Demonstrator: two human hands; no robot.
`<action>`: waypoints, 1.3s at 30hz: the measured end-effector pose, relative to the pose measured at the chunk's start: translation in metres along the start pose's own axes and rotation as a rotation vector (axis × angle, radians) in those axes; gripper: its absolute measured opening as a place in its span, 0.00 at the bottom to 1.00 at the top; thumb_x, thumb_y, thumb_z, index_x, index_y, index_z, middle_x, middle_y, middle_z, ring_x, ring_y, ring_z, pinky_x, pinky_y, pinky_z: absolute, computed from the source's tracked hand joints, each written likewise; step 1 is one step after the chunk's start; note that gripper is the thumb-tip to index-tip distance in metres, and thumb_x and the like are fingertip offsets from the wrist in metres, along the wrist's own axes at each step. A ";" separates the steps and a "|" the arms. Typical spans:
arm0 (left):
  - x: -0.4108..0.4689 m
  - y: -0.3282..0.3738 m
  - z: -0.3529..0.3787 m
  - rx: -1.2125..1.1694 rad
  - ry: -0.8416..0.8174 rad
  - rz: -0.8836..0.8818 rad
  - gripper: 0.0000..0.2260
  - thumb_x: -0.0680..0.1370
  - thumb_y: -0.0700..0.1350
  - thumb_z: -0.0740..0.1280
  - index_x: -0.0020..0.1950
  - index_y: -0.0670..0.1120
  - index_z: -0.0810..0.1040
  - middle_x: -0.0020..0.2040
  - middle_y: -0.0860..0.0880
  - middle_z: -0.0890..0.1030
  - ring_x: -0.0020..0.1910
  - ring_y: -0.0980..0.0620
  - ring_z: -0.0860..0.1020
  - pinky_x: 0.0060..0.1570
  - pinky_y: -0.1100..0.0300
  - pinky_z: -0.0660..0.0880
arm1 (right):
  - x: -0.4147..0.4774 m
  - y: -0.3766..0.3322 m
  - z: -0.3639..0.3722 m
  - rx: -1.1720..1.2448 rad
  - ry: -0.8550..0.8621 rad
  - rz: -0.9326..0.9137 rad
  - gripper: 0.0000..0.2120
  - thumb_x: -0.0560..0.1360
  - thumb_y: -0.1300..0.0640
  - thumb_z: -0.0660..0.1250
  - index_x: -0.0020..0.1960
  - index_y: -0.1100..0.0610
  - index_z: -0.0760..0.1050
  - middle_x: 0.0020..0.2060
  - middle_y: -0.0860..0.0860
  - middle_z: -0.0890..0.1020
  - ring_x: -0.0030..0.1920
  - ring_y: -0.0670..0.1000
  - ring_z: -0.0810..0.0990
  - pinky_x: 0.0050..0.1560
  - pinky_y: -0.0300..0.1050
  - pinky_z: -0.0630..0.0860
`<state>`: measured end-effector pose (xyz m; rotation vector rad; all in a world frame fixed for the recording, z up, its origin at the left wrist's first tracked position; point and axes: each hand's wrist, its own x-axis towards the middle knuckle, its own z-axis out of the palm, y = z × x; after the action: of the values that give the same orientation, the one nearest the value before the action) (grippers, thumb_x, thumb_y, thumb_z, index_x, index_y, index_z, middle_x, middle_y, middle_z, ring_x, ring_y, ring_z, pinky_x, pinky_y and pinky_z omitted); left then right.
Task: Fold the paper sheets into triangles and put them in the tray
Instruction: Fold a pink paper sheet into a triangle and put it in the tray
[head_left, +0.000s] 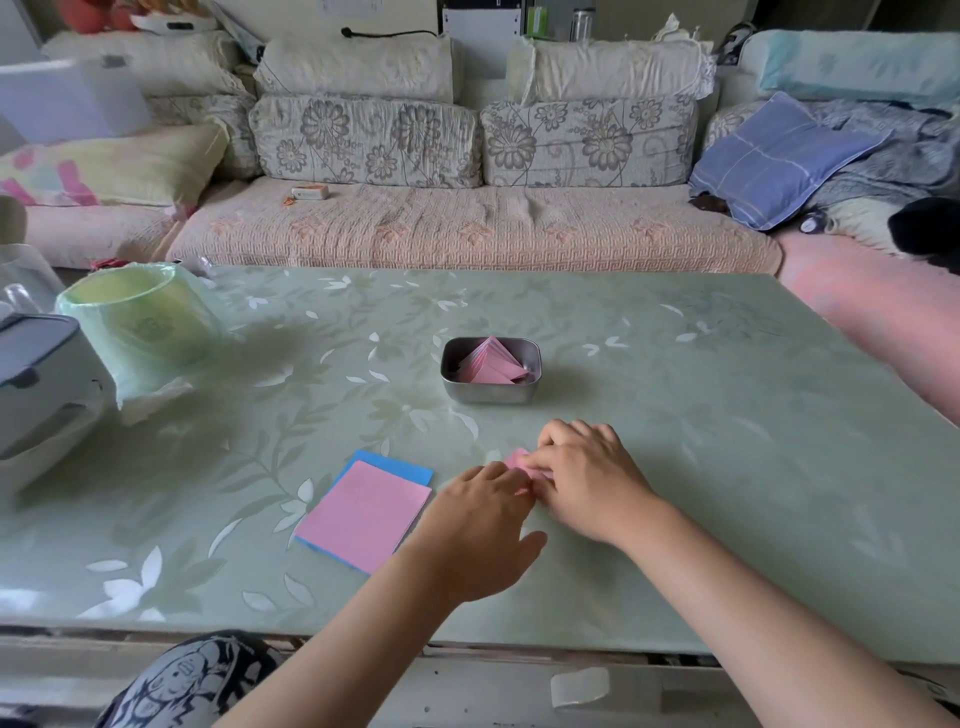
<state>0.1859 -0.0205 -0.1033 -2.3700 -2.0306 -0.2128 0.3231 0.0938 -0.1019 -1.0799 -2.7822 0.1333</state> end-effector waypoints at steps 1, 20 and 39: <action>0.000 -0.001 0.000 -0.022 -0.006 -0.010 0.21 0.80 0.59 0.57 0.68 0.50 0.75 0.66 0.55 0.73 0.64 0.51 0.69 0.64 0.57 0.66 | -0.001 0.000 0.000 0.004 0.001 0.001 0.14 0.80 0.44 0.59 0.61 0.41 0.80 0.52 0.45 0.73 0.57 0.52 0.72 0.58 0.49 0.63; -0.015 0.007 0.010 -0.174 0.051 -0.078 0.21 0.81 0.55 0.58 0.74 0.54 0.67 0.67 0.50 0.68 0.65 0.49 0.67 0.59 0.52 0.71 | -0.044 -0.009 0.011 -0.066 0.149 -0.069 0.19 0.74 0.58 0.58 0.57 0.48 0.83 0.70 0.52 0.74 0.70 0.56 0.71 0.65 0.52 0.70; -0.025 -0.004 0.009 -0.097 0.132 -0.223 0.15 0.81 0.51 0.58 0.58 0.45 0.78 0.58 0.52 0.73 0.60 0.51 0.70 0.48 0.56 0.72 | -0.054 -0.010 0.012 -0.068 0.104 0.027 0.16 0.79 0.53 0.58 0.60 0.49 0.81 0.70 0.48 0.75 0.66 0.54 0.72 0.61 0.50 0.67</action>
<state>0.1794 -0.0439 -0.1149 -2.1104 -2.2650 -0.4684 0.3539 0.0492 -0.1182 -1.1068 -2.6989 -0.0147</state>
